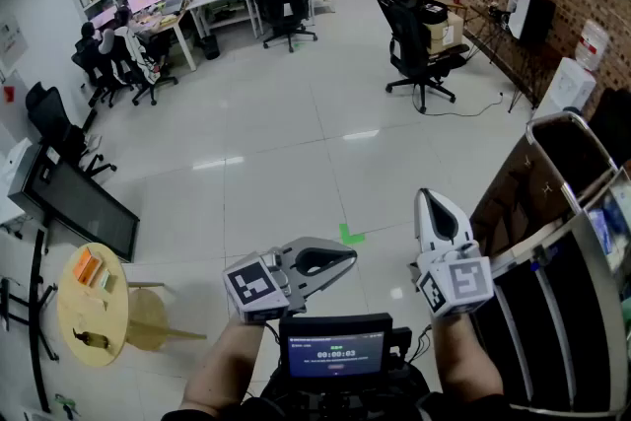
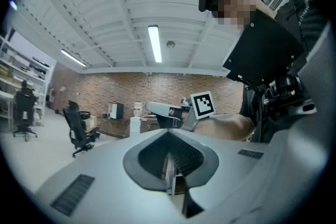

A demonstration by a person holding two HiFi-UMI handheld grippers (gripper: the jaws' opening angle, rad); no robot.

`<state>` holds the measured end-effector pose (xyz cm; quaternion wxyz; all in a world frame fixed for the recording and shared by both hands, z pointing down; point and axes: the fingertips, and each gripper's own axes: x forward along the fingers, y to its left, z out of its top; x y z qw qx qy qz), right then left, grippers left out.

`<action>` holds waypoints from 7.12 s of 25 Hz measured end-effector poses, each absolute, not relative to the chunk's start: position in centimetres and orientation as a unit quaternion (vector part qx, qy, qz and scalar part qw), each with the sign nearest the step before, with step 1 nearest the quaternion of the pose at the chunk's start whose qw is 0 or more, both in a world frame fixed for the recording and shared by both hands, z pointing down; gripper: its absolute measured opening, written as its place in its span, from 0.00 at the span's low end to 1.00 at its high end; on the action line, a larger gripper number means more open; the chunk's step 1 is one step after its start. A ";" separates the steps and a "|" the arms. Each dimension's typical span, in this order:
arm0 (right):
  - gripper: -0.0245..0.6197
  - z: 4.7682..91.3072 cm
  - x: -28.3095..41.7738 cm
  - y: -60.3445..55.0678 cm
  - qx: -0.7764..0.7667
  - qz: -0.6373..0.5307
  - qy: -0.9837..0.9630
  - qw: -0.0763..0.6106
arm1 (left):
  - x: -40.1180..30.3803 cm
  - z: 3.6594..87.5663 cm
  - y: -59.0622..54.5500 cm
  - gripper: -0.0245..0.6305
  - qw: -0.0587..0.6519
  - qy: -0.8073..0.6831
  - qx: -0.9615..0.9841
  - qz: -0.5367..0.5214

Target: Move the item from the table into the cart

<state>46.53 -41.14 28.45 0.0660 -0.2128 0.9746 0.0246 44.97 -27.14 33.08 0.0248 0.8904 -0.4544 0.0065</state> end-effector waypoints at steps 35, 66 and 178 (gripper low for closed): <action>0.04 30.8 -18.4 16.4 0.317 -0.022 0.948 0.032 | -12.3 30.7 37.5 0.05 -0.017 -0.975 0.208 -0.076; 0.44 41.2 -57.0 74.6 0.601 0.075 0.791 -0.088 | -38.4 40.0 89.7 0.23 0.041 -0.984 -0.123 -0.118; 0.59 38.1 -93.0 50.1 0.376 0.036 0.913 -0.154 | -91.8 36.8 65.4 0.04 0.005 -0.945 0.305 -0.117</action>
